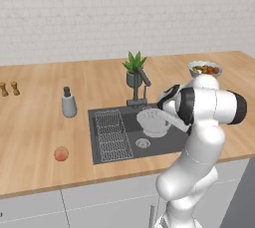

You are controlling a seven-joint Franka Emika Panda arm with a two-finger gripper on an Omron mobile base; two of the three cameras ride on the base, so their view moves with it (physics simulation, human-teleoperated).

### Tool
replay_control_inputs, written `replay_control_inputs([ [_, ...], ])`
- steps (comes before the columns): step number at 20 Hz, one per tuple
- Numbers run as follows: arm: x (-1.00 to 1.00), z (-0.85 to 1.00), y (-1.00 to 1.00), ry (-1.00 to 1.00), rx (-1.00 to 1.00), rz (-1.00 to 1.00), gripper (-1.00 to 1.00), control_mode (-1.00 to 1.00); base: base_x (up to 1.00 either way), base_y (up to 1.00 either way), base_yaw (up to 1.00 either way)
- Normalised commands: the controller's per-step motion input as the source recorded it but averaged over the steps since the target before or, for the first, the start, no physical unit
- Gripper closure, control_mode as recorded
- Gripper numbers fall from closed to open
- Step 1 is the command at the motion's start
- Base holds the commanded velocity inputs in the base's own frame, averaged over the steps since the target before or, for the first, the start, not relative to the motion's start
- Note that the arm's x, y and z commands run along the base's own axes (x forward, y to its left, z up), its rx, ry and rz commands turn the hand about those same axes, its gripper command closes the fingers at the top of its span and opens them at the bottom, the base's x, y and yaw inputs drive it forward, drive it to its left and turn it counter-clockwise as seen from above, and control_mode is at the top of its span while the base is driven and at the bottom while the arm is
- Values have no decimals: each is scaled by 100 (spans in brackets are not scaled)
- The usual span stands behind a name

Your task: Put the colander in the sink, put the peach in the colander, and turn on the sink faucet and pour water over the colander.

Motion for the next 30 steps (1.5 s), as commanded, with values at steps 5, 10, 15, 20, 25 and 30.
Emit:
replay_control_inputs([
  [5,7,-32,18,3,9,5,100,-100,0,0,0],
  [10,33,-18,12,2,6,2,100,-100,0,0,0],
  [15,1,-4,19,3,3,11,100,-100,0,0,0],
  [20,-7,0,18,0,0,12,100,-100,0,0,0],
  [25,-1,-1,7,0,0,6,100,-100,0,0,0],
  [30,1,-14,0,3,0,4,100,-100,0,0,0],
])
